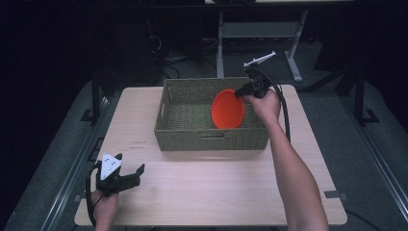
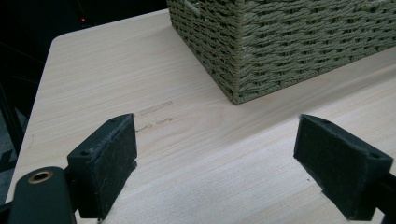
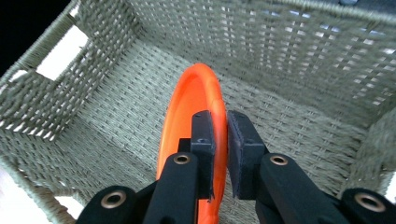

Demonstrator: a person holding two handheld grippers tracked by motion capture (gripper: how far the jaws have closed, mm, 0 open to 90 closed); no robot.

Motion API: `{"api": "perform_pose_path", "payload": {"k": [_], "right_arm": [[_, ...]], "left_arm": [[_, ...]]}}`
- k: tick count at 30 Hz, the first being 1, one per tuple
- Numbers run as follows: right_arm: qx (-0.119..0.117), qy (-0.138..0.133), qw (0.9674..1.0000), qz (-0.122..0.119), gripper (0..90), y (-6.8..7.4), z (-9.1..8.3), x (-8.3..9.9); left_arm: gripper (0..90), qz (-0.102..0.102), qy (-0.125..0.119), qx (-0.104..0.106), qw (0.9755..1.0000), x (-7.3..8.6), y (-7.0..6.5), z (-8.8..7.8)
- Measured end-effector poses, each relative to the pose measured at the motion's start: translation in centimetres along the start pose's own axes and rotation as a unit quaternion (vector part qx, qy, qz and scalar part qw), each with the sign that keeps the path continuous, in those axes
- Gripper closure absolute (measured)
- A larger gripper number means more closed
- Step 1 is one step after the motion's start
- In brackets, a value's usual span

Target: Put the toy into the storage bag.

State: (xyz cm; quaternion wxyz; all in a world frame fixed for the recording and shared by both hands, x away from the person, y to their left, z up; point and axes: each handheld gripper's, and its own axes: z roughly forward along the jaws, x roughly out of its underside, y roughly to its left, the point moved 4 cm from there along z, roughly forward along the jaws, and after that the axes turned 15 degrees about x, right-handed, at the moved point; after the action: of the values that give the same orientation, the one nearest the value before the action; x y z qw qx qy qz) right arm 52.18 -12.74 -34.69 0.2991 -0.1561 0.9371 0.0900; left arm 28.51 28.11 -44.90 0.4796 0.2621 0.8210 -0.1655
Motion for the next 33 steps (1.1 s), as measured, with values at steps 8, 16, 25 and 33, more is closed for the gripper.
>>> {"api": "perform_pose_path", "payload": {"k": [8, 16, 25, 33], "right_arm": [[-0.010, 0.017, 0.9998, 0.002, 81.4, 0.4, 1.8, 0.9], [0.000, 0.037, 0.9993, 0.000, 81.3, 0.3, 3.1, 1.6], [0.004, 0.052, 0.9986, -0.009, 80.4, -0.1, 3.1, 1.8], [0.015, 0.051, 0.9985, -0.011, 75.9, -0.5, 2.8, 1.8]], "left_arm": [[12.8, 0.001, 0.000, -0.001, 1.0000, 0.0, 0.1, 0.0], [12.8, -0.002, -0.004, 0.000, 1.0000, 0.0, 0.1, 0.0], [12.8, -0.001, -0.001, 0.000, 1.0000, 0.0, 0.0, 0.0], [12.8, -0.002, -0.002, 0.000, 1.0000, 0.0, 0.0, 0.0]]}}
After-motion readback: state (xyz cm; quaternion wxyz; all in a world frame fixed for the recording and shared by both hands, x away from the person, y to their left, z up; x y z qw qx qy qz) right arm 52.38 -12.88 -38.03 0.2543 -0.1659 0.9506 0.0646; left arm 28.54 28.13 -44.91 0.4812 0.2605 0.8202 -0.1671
